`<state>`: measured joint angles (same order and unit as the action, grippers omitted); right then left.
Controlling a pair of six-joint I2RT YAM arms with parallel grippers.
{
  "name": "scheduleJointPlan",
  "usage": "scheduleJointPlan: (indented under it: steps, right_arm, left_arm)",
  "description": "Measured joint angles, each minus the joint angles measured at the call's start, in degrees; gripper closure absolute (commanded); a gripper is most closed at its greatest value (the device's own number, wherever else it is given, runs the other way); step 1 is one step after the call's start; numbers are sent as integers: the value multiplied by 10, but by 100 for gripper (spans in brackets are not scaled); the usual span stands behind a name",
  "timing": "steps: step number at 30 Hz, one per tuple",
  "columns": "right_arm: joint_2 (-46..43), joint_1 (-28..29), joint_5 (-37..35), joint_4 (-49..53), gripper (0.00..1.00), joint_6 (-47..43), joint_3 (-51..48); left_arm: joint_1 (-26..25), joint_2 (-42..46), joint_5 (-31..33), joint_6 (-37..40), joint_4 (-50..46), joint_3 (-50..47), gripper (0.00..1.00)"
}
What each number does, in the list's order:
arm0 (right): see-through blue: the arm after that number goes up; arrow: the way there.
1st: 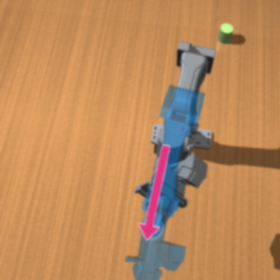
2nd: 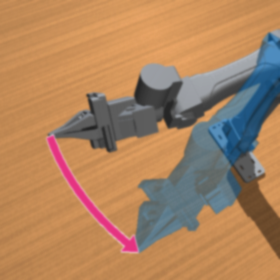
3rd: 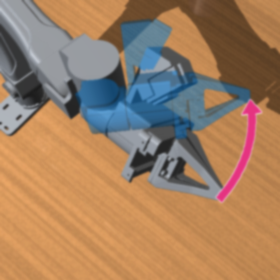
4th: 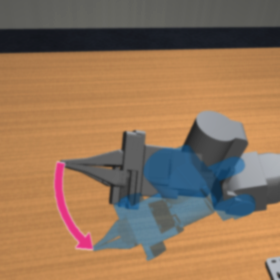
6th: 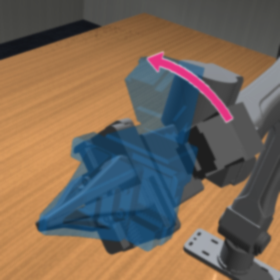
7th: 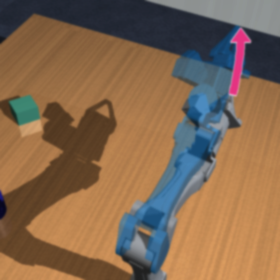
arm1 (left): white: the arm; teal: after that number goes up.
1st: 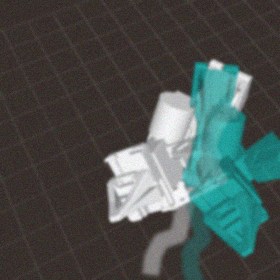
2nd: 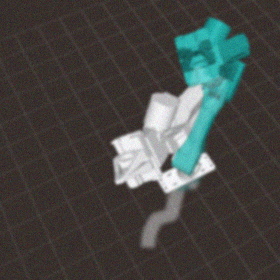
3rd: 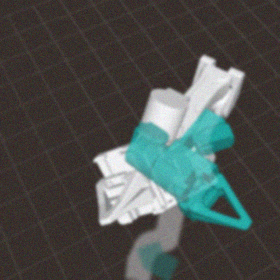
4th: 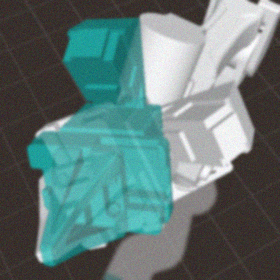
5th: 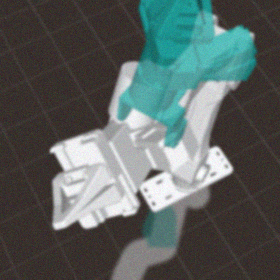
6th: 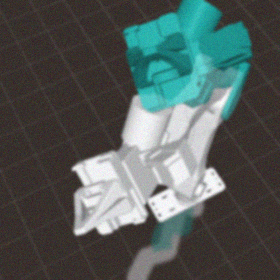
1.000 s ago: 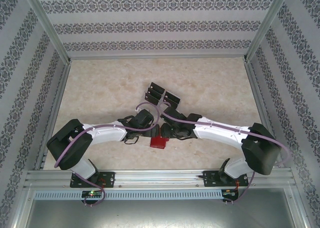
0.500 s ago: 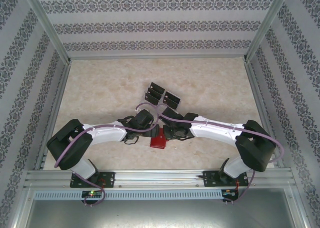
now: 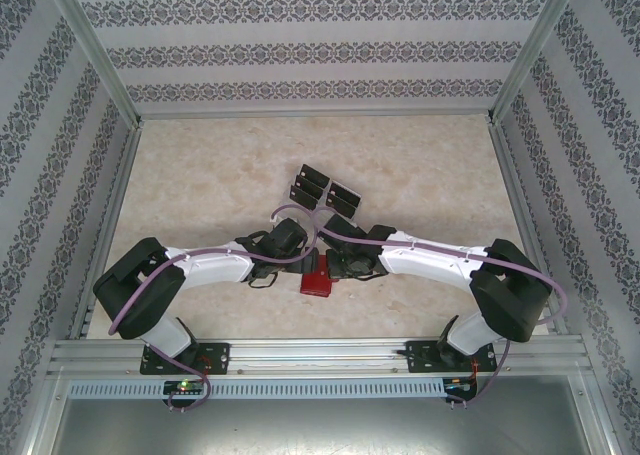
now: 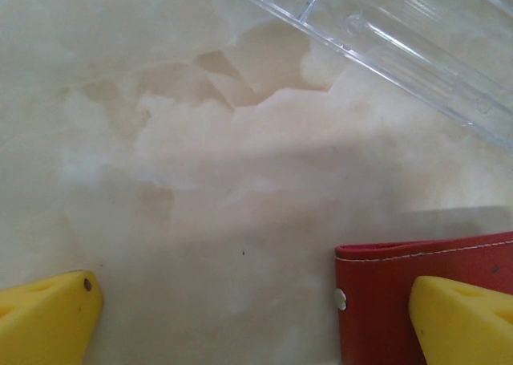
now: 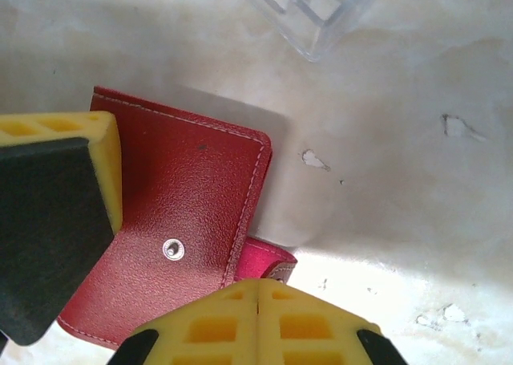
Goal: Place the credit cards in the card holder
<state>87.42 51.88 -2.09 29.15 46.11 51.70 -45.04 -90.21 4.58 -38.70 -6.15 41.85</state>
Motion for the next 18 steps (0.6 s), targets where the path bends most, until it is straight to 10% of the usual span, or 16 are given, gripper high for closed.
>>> scheduleJointPlan:
  steps: [18]
  right_arm:
    - [-18,-7,77,-130,100,17,-44]
  left_arm:
    - [0,0,0,0,1,-1,0]
